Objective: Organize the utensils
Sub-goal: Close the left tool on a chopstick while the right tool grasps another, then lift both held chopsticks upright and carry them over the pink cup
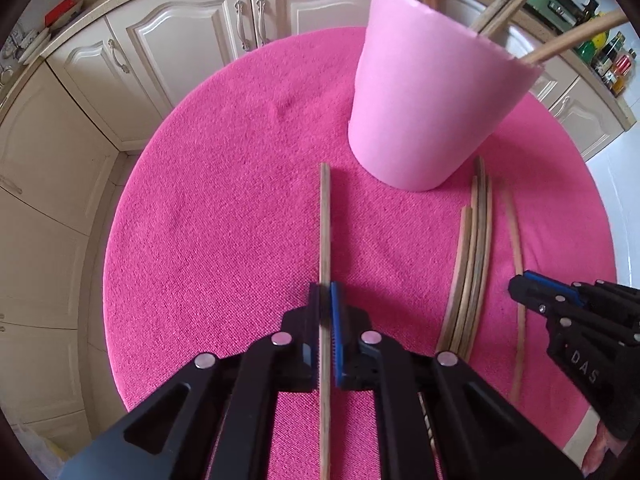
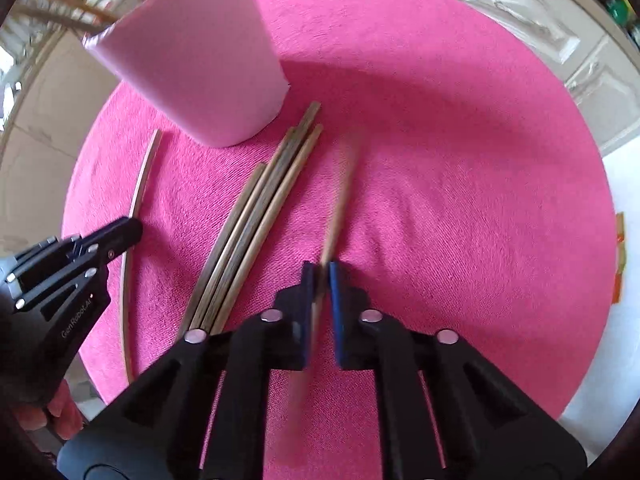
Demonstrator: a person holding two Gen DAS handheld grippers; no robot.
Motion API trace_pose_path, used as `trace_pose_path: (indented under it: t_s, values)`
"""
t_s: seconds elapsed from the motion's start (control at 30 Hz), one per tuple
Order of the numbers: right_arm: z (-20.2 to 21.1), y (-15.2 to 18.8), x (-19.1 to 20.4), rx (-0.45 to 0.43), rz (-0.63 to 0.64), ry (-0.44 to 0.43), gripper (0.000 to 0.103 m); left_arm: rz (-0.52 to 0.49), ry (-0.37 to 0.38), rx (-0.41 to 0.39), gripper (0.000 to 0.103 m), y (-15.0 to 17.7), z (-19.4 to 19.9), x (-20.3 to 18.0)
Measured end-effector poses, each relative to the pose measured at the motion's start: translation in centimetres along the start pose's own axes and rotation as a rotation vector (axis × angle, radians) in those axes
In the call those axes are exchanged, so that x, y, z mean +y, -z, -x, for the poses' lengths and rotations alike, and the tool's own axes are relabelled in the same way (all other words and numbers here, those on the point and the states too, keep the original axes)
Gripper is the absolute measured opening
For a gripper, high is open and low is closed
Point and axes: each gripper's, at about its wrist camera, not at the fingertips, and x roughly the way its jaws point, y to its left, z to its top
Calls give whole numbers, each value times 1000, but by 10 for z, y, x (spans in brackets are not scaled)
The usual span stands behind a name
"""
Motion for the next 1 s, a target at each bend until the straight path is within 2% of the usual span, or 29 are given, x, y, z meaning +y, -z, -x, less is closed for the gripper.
trace_pose_path:
  t_s: [0.2,0.4,0.57,0.73,0.9,1.0]
  values:
    - [10,8,-26,-73,-97,-101,5,23,71,-113,5,14,25,3]
    - [47,23,-50,-243,-199,-225,5,40,132,-211,5,20,51,0]
    - [89,41,-52,-397,-227,-270,5,15,198,-306,5,30,84,-5]
    - [127,42,-53,-555,-248,-317,5,-23,268,-402,5,34,116,-14]
    - [153,34,-35,-690,-218,-316,5,-37,297,-512,5,24,150,-21]
    - [165,21,-31,-770,-190,-312,5,-27,313,-603,5,6,170,-20]
